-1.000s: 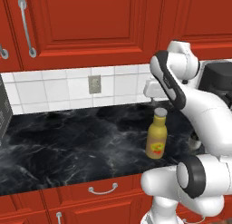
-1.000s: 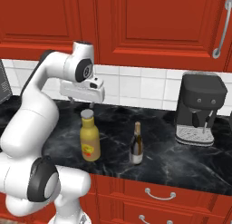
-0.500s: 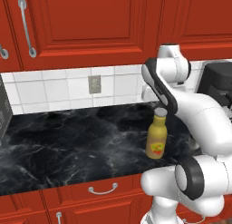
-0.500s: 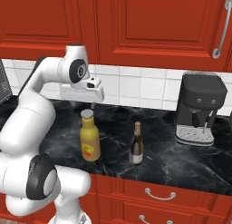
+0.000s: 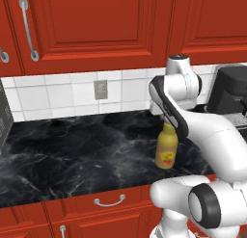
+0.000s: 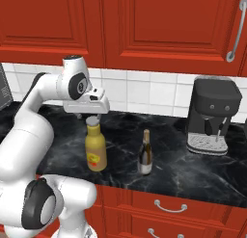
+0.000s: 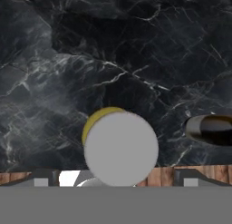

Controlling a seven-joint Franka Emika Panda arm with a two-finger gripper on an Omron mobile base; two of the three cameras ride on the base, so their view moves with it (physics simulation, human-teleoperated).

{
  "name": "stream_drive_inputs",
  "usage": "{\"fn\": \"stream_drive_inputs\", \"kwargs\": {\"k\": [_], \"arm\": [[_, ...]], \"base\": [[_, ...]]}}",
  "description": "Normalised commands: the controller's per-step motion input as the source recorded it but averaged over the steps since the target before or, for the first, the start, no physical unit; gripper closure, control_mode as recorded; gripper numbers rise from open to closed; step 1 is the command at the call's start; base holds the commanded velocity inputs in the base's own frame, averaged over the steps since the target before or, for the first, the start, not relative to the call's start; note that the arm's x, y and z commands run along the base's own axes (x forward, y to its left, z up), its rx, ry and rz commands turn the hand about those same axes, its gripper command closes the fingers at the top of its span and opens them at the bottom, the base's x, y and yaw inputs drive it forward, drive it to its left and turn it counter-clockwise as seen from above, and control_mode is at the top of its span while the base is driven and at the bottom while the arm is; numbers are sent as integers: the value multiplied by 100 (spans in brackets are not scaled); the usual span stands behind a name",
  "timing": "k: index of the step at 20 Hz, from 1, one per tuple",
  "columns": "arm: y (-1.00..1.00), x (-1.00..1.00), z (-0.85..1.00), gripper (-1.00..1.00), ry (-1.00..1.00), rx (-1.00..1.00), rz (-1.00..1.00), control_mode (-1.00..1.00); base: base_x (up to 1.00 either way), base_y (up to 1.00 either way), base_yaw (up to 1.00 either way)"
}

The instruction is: There is a wine glass and glass cup on the dining counter. Place the wine bottle next to the wine glass and the juice bottle next to the glass cup.

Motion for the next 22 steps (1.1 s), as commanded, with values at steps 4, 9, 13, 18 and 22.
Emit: {"fn": "stream_drive_inputs", "kwargs": {"k": [4, 9, 13, 18, 22], "arm": [[-1, -18, 0, -100, 0, 0, 0, -100], [-4, -9, -7, -100, 0, 0, 0, -100], [-5, 2, -8, -100, 0, 0, 0, -100], [-7, 17, -6, -100, 0, 0, 0, -100], [-1, 18, -2, -100, -2, 1, 0, -100]], "base": [[0, 0, 0], [0, 0, 0], [0, 0, 0], [0, 0, 0], [0, 0, 0]]}}
